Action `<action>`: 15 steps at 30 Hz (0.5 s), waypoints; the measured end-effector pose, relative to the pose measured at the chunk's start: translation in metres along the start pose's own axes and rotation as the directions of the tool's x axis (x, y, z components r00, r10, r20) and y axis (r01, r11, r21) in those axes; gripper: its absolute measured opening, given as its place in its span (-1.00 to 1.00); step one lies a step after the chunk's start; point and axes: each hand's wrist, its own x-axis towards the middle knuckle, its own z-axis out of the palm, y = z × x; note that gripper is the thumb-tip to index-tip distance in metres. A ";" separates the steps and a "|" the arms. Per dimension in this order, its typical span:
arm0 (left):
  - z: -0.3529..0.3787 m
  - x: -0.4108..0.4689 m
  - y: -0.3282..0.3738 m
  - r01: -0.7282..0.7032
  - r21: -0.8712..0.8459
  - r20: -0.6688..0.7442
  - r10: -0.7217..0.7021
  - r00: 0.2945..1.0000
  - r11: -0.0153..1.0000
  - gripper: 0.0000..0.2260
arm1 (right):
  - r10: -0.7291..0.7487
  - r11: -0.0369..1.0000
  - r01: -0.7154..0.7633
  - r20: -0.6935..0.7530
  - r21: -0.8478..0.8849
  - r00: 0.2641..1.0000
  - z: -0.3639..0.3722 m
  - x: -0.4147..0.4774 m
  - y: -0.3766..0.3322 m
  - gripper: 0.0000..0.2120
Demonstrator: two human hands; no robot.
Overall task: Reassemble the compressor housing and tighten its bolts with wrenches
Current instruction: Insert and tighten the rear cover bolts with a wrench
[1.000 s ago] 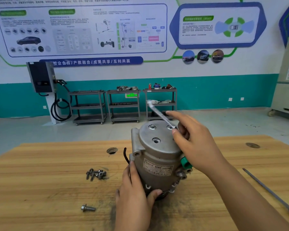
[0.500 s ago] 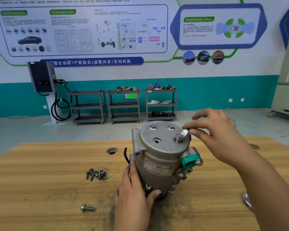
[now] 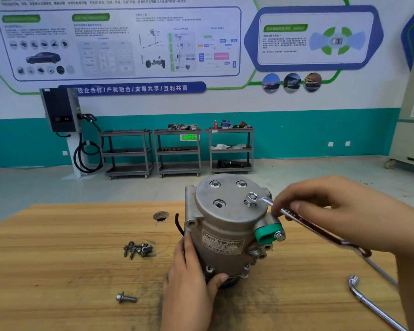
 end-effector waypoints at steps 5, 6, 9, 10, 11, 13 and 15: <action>0.000 0.002 -0.004 0.008 -0.037 0.015 -0.008 1.000 0.999 -0.01 | -0.098 0.988 0.097 0.004 0.121 0.995 0.009 0.006 -0.002 -0.61; 0.000 0.002 -0.005 0.004 -0.042 0.016 -0.004 1.000 0.999 -0.01 | -0.115 0.983 0.113 0.005 0.144 0.993 0.013 0.009 -0.003 -0.64; 0.000 0.003 -0.004 -0.010 -0.036 0.025 0.010 1.000 0.999 0.00 | -0.156 0.971 0.161 -0.044 0.175 0.987 0.025 0.018 -0.004 -0.72; 0.000 0.003 -0.004 -0.006 -0.037 0.030 0.008 1.000 0.999 0.00 | -0.159 0.971 0.169 -0.074 0.169 0.985 0.027 0.021 -0.004 -0.74; 0.000 0.004 -0.003 -0.002 -0.048 0.035 0.003 0.999 0.999 0.00 | -0.157 0.973 0.171 -0.102 0.154 0.982 0.030 0.023 -0.004 -0.75; 0.000 0.005 -0.002 -0.012 -0.061 0.036 0.014 0.999 0.998 -0.01 | -0.152 0.977 0.173 -0.165 0.124 0.975 0.035 0.026 -0.003 -0.79; 0.000 0.003 -0.001 -0.033 -0.023 0.026 0.033 0.999 0.999 -0.04 | -0.135 0.979 0.165 -0.232 0.118 0.963 0.040 0.030 -0.002 -0.81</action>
